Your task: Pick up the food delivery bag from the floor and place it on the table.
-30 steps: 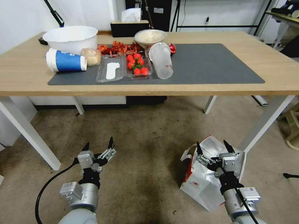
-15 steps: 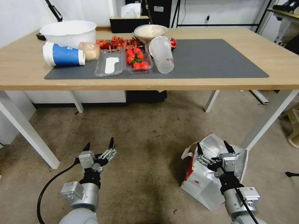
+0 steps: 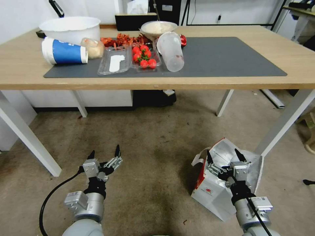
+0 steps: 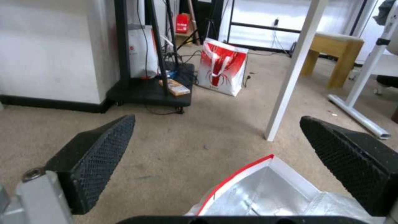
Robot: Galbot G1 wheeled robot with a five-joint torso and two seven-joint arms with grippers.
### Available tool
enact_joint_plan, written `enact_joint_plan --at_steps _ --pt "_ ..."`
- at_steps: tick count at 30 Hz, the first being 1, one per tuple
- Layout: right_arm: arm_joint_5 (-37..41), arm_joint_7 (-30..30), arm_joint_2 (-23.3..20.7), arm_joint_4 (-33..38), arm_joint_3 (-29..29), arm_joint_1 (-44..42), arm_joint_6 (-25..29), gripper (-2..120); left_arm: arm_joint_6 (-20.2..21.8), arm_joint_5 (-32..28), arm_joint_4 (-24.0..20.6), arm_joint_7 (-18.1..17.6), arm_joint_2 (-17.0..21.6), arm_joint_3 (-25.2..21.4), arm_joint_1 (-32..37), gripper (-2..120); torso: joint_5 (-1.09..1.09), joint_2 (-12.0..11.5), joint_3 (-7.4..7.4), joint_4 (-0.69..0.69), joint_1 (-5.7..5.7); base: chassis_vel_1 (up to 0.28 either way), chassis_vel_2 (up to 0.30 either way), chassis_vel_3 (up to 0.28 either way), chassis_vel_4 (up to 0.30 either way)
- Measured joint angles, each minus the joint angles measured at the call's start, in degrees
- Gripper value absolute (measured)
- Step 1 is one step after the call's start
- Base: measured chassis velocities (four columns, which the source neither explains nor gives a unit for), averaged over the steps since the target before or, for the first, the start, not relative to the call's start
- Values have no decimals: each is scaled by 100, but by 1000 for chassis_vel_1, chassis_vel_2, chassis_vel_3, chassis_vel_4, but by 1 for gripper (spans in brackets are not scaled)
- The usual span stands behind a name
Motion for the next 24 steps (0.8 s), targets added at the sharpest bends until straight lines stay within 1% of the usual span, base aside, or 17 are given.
enact_joint_plan --at_steps 1,3,6,7,10,11,14,19,23,24 --pt "0 0 0 -3 0 1 0 100 0 1 2 0 1 0 -1 100 0 -39 -35 0 -4 0 0 0 0" --pt "-1 0 0 -5 1 1 0 100 0 2 3 0 2 0 -1 100 0 -52 -47 0 -5 0 0 0 0" --pt "-11 -1 0 -29 -2 8 0 100 0 4 3 0 2 -1 0 100 0 -155 -136 0 -19 0 0 0 0" --pt "-11 -1 0 -29 -2 8 0 100 0 4 3 0 2 -1 0 100 0 -155 -136 0 -19 0 0 0 0" --pt "-11 -1 0 -32 -2 16 0 100 0 5 5 0 1 -1 -2 100 0 -246 -218 0 -29 0 0 0 0" --pt "-11 -1 0 -32 -2 16 0 100 0 5 5 0 1 -1 -2 100 0 -246 -218 0 -29 0 0 0 0" --pt "-11 -1 0 -34 -1 16 -2 100 0 5 15 0 1 -2 -6 100 0 -336 -300 0 -36 0 0 0 0" --pt "-11 -1 0 -34 0 10 -2 100 0 7 18 0 2 4 -7 100 0 -416 -371 0 -46 0 0 0 0" --pt "-11 -2 0 -33 0 6 -2 100 0 9 16 0 9 4 -6 100 0 -532 -484 0 -48 0 0 0 0" --pt "-11 -2 0 -33 0 6 -2 100 0 9 16 0 9 4 -6 100 0 -532 -484 0 -48 0 0 0 0"
